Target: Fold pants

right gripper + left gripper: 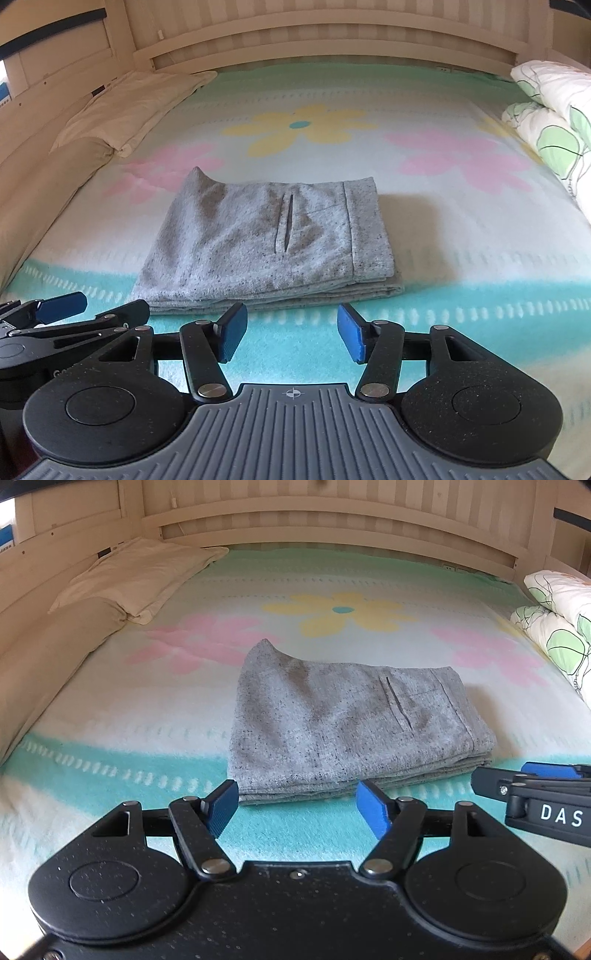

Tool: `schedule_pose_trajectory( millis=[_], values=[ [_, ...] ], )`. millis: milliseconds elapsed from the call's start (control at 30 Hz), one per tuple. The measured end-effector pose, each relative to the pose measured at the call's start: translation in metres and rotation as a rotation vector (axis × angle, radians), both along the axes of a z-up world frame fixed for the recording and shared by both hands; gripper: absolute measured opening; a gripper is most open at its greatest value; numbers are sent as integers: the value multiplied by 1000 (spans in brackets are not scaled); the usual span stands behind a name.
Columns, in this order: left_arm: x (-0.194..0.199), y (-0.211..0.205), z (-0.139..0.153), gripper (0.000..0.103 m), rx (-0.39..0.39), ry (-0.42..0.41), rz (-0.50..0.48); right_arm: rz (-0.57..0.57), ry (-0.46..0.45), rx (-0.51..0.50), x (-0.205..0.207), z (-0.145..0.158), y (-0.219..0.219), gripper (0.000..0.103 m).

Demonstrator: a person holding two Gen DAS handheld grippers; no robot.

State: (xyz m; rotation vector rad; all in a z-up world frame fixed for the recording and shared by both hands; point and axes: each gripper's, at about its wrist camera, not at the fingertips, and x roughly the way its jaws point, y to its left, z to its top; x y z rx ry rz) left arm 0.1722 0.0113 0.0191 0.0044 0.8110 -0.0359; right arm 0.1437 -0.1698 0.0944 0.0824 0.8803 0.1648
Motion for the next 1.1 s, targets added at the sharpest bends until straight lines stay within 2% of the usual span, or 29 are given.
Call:
schedule_pose_trajectory(
  millis=[267,1100],
  values=[
    [0,3,1,73,-13,4,14,5,5,-16,-1,-2,3,53],
    [-3,-2,-5,73,11,19,-8,5,6,-21,0,-1,2,54]
  ],
)
